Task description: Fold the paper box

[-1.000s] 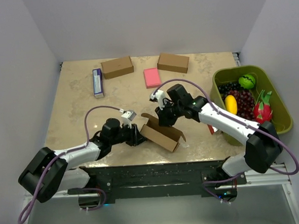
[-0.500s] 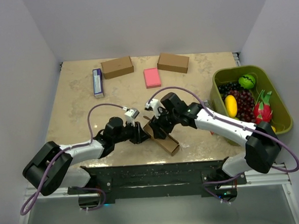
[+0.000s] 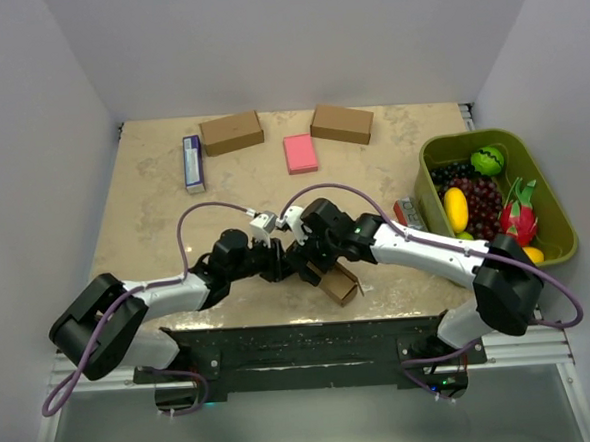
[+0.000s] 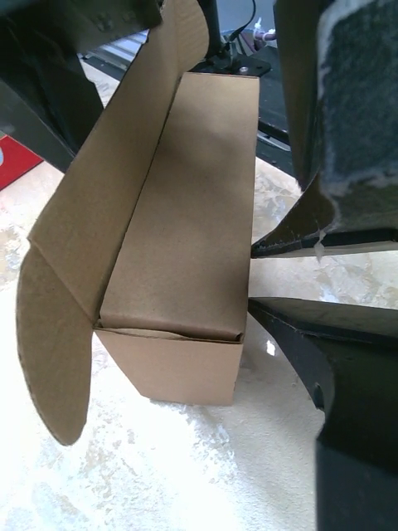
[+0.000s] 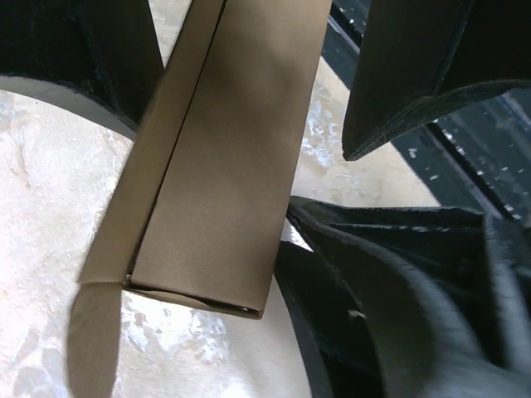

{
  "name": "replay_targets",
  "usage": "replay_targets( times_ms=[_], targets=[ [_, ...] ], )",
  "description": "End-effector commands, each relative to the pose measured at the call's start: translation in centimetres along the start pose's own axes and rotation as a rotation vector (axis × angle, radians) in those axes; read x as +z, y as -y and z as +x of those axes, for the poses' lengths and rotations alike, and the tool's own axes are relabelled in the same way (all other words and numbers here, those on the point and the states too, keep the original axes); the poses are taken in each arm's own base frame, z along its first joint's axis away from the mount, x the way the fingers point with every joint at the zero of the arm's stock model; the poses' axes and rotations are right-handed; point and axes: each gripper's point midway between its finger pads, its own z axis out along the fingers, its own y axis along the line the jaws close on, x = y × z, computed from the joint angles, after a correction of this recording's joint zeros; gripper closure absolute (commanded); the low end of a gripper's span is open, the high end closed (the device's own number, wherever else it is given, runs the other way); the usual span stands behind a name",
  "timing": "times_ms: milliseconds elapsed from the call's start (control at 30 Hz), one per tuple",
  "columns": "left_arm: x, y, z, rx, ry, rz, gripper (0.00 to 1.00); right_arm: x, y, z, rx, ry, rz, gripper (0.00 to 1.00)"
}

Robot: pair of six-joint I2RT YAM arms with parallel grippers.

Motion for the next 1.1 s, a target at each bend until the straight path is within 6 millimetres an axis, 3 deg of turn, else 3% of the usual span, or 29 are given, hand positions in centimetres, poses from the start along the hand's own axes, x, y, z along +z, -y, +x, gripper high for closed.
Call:
replay_targets(
  times_ms=[0,167,200,367,400,467,500,700,767,900,967,1000,1067],
  targets=[
    [0.6,1.5,-3.9,0.027,0.115,0.027,0.70,0.7,0.6,1.4,0.033,-0.037,0.073,0.19],
    [0.3,1.2,-4.4,0.029,0.122,-0.008,0.64,0.8,1.2,2.3,0.034,-0.055,0.116,0.30],
    [0.1,1.2,-4.8,0.035,0.132,-0.018,0.57,0.8,1.2,2.3,0.031,-0.055,0.119,0.38],
    [-2.2,0.9,-5.8,0.089,0.117,-0.106,0.38,-0.1,1.2,1.5,-0.029,-0.031,0.105,0.52],
    [-2.8,0.8,-7.0,0.114,0.138,-0.131,0.30,-0.3,1.1,1.3,-0.040,-0.030,0.097,0.53],
    [-4.5,0.7,-7.7,0.133,0.128,-0.161,0.25,-0.9,0.9,0.6,-0.076,-0.014,0.081,0.55],
    [-5.4,0.5,-9.4,0.171,0.151,-0.170,0.23,-1.3,0.1,0.2,-0.090,-0.002,0.034,0.55],
    [-10.9,-0.3,-14.4,0.406,0.126,-0.249,0.17,-4.3,-3.6,-2.0,-0.183,0.079,-0.178,0.54],
    [-11.6,0.2,-14.4,0.484,0.098,-0.234,0.17,-5.4,-5.0,-2.8,-0.207,0.117,-0.253,0.54],
    [-11.3,4.6,-13.2,0.573,0.128,0.034,0.18,-7.8,-6.9,-3.5,-0.247,0.156,-0.361,0.54],
    [-11.1,5.3,-12.7,0.597,0.122,0.097,0.18,-8.6,-7.5,-3.7,-0.276,0.162,-0.400,0.54],
    [-11.0,6.5,-11.8,0.600,0.093,0.186,0.18,-8.8,-7.7,-3.6,-0.278,0.159,-0.410,0.54],
    [-10.3,6.7,-10.5,0.577,0.038,0.260,0.17,-8.9,-7.9,-3.4,-0.282,0.153,-0.425,0.54]
  ],
)
